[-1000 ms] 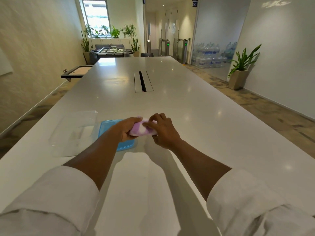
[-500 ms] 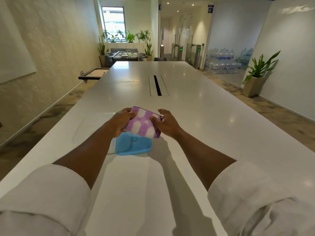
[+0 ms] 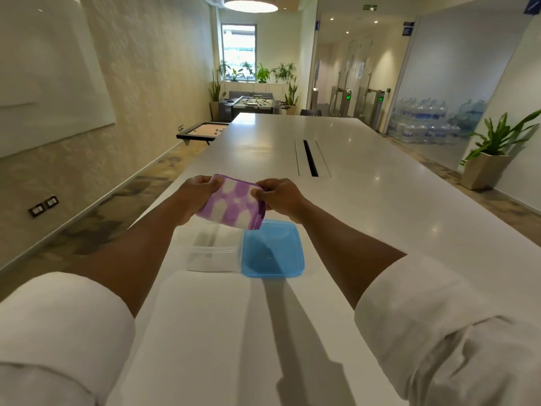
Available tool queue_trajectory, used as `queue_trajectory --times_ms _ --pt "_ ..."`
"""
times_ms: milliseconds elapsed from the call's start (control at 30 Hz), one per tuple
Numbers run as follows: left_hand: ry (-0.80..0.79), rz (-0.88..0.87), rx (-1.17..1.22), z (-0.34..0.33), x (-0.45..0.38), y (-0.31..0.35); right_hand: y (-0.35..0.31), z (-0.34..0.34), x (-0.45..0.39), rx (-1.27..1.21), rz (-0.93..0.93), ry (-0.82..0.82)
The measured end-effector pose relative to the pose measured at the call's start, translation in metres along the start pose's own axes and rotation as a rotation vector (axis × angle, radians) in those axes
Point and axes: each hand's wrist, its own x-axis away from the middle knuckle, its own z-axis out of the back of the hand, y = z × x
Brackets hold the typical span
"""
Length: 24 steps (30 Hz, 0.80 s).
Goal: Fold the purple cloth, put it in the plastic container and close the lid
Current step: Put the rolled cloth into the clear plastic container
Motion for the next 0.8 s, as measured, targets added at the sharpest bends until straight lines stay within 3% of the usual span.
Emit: queue_trajectory --times_ms 433,800 --pt "0.189 -0.049 -0.336 0.053 -0.019 -0.029 0.007 -0.053 -0.056 0.309 0.067 -0.072" --pt "0.126 -0.083 -0.962 0.044 -0.025 -0.046 0.011 -0.069 -0.053 0.832 0.103 -0.243"
